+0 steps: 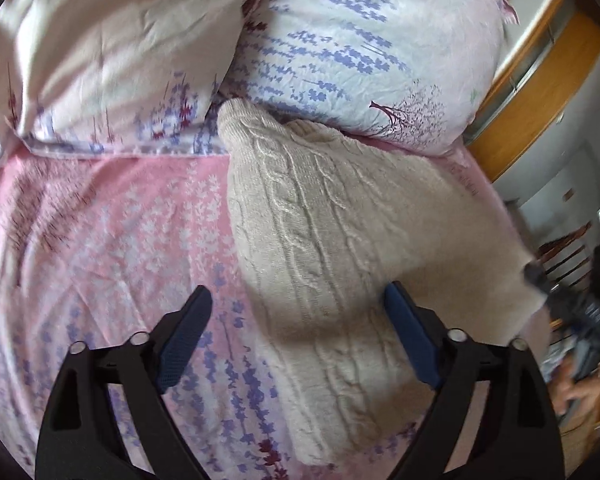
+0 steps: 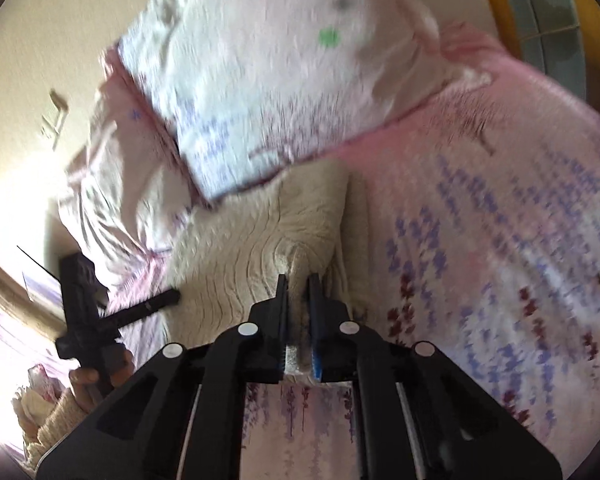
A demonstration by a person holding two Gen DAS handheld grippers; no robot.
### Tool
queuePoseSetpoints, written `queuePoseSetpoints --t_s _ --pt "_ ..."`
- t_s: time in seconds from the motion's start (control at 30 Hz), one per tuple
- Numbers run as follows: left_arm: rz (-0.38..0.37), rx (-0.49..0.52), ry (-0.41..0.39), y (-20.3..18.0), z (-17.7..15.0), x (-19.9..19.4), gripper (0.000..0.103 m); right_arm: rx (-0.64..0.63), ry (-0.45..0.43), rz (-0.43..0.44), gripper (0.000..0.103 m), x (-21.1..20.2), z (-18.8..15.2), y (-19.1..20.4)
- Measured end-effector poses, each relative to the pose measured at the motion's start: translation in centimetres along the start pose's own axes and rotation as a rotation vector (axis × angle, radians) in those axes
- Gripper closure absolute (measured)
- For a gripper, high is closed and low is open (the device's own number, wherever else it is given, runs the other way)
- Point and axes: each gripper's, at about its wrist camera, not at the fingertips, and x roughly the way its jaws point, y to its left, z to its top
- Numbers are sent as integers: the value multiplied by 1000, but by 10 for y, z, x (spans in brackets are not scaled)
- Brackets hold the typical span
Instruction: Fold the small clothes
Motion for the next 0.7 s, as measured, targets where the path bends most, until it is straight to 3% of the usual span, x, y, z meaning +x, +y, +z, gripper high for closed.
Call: queuePoseSetpoints --t_s 0.13,0.3,0.5,0.57,0.7 --pt "57 41 -1 -9 1 3 7 39 79 -60 94 20 -12 -13" --pt "127 64 -3 -13 4 9 1 68 106 -47 92 25 -17 -21" --pt "181 96 -19 -26 7 14 1 104 71 -15 68 17 -3 -19" --pt "180 91 -15 -25 8 15 1 135 64 3 53 17 4 -23" --pt "172 81 -6 -24 10 16 1 192 73 12 46 24 14 -33"
